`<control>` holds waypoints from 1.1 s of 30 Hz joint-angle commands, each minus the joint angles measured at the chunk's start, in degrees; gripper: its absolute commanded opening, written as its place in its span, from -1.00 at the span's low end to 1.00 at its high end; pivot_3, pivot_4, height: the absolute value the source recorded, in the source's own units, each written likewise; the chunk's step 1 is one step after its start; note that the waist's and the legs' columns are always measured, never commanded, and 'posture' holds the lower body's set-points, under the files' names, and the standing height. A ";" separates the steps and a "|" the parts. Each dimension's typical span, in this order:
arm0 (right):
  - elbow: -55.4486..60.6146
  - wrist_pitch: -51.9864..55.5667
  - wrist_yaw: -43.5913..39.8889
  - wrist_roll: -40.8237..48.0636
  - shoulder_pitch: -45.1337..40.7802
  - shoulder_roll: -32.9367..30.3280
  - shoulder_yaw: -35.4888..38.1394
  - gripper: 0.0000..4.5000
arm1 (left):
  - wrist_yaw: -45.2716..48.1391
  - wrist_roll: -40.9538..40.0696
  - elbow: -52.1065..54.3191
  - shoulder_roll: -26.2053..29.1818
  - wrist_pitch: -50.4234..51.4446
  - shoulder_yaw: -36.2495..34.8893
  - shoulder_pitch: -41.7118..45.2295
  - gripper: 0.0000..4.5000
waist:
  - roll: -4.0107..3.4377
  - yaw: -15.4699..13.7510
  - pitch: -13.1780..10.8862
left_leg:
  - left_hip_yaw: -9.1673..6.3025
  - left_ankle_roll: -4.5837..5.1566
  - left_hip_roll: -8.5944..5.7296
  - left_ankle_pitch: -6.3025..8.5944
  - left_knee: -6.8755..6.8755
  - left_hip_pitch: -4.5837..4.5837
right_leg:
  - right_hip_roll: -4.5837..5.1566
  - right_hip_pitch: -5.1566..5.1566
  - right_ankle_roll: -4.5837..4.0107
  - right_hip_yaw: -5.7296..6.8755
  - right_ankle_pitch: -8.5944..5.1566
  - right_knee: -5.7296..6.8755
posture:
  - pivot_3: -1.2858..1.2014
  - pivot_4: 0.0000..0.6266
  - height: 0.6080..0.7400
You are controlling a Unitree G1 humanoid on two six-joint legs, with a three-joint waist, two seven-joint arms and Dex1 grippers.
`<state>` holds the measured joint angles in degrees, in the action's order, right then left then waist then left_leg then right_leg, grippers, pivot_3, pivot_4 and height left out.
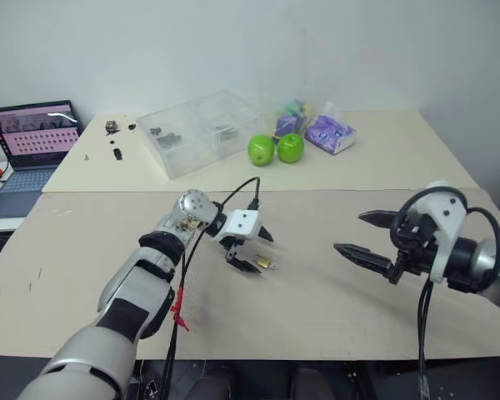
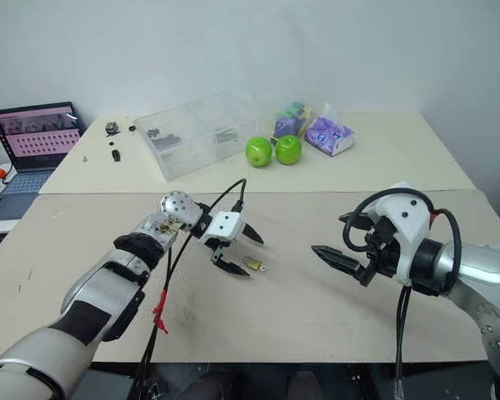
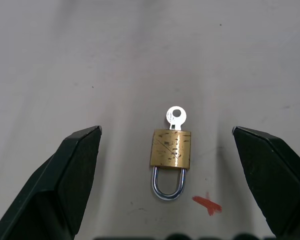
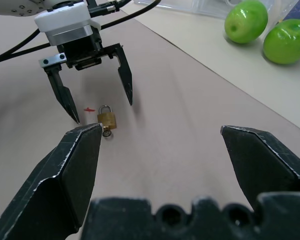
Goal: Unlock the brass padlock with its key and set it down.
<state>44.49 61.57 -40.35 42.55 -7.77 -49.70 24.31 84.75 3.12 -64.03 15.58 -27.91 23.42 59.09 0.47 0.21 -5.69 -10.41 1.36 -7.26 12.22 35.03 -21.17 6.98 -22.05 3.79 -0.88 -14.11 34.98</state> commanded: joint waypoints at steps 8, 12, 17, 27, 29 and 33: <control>2.55 0.63 3.74 4.37 0.52 -3.58 4.34 1.00 | -4.32 3.67 -6.20 -3.21 -1.54 -2.80 3.13 0.98 | 0.07 0.00 -0.04 | 0.00 0.01 0.00 0.01 0.02 0.00 | -0.04 0.03 0.13 0.03 0.05 -0.02 | 0.03 -0.52 1.00; 2.65 0.46 4.63 4.88 0.67 -4.26 4.17 1.00 | -4.44 3.87 -7.03 -3.85 -0.28 -3.97 2.78 0.98 | 0.09 0.14 -0.05 | 0.00 0.01 0.02 0.01 0.03 0.01 | -0.06 0.02 0.14 0.04 0.05 0.00 | 0.03 -0.52 1.00; 2.45 0.09 5.01 4.90 1.44 -5.22 4.50 1.00 | -4.21 5.11 -7.40 -3.79 -0.93 -3.76 2.36 0.98 | 0.09 0.19 -0.04 | 0.00 0.01 0.04 0.01 0.04 0.01 | -0.09 0.03 0.15 0.04 0.06 0.00 | 0.03 -0.52 1.00; 2.55 -0.29 5.52 4.45 2.60 -5.83 4.84 1.00 | -4.60 9.00 -8.89 -3.59 -3.13 -3.01 3.94 0.98 | 0.11 0.44 -0.04 | 0.02 0.02 0.06 0.01 0.05 0.02 | -0.12 0.03 0.16 0.04 0.07 0.01 | 0.03 -0.52 1.00; 2.66 -0.19 6.23 4.44 2.66 -5.59 4.84 1.00 | -5.84 10.44 -9.24 -3.91 -3.83 -2.38 4.03 0.98 | 0.12 0.48 -0.04 | 0.03 0.02 0.08 0.01 0.05 0.03 | -0.13 0.03 0.17 0.04 0.07 0.01 | 0.03 -0.52 1.00; 2.99 -0.21 6.88 4.26 3.13 -5.90 4.93 1.00 | -6.11 11.57 -9.73 -4.46 -3.96 -2.44 4.29 0.98 | 0.18 0.40 -0.02 | 0.03 0.02 0.08 0.01 0.06 0.09 | -0.13 0.12 0.18 0.04 0.08 0.01 | 0.03 -0.52 1.00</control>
<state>45.69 62.62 -34.05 46.85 -4.49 -54.72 26.97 79.77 13.51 -73.09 11.12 -31.42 20.85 62.31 0.65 0.61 -5.71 -10.38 1.37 -7.19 12.23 35.09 -21.07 6.84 -21.91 3.97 -0.84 -14.03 34.99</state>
